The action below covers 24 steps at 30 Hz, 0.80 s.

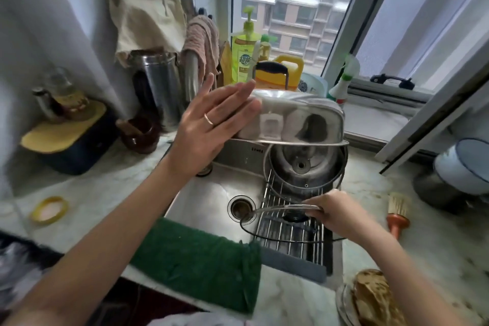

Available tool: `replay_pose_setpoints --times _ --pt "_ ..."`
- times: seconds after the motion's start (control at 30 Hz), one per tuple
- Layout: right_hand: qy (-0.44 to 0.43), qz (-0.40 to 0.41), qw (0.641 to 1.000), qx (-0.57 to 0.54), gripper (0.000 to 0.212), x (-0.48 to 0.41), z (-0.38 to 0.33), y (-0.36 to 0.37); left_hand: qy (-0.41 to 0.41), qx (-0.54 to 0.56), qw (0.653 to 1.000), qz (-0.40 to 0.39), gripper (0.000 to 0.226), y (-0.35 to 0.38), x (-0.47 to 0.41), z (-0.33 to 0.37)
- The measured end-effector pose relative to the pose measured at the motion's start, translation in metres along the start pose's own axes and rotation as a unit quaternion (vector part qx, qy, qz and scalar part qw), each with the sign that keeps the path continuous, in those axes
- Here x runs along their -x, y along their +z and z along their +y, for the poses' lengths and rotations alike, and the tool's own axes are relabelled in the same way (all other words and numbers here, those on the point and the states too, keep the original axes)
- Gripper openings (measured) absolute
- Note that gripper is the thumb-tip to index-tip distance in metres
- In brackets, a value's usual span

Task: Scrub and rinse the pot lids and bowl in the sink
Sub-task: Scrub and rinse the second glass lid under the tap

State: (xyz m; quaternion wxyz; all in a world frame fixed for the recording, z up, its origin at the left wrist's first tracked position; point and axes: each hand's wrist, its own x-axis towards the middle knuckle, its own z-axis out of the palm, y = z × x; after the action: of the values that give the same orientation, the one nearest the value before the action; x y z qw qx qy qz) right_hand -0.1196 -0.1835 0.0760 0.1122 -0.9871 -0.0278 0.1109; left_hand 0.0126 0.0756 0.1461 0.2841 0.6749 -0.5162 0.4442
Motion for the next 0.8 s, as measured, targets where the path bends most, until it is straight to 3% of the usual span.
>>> replay_pose_setpoints --times 0.3,0.53,0.8 --pt "0.008 -0.025 0.999 0.033 0.023 0.010 -0.004 0.007 -0.131 0.100 0.985 -0.046 0.032 0.027 0.006 0.010" --pt "0.008 -0.010 1.000 -0.016 0.019 0.013 -0.002 0.007 -0.269 0.243 0.927 -0.099 0.050 0.098 0.027 0.022" --pt "0.079 0.049 0.983 -0.157 0.003 -0.021 0.021 0.008 -0.353 0.278 0.864 -0.226 0.068 0.168 0.039 0.024"
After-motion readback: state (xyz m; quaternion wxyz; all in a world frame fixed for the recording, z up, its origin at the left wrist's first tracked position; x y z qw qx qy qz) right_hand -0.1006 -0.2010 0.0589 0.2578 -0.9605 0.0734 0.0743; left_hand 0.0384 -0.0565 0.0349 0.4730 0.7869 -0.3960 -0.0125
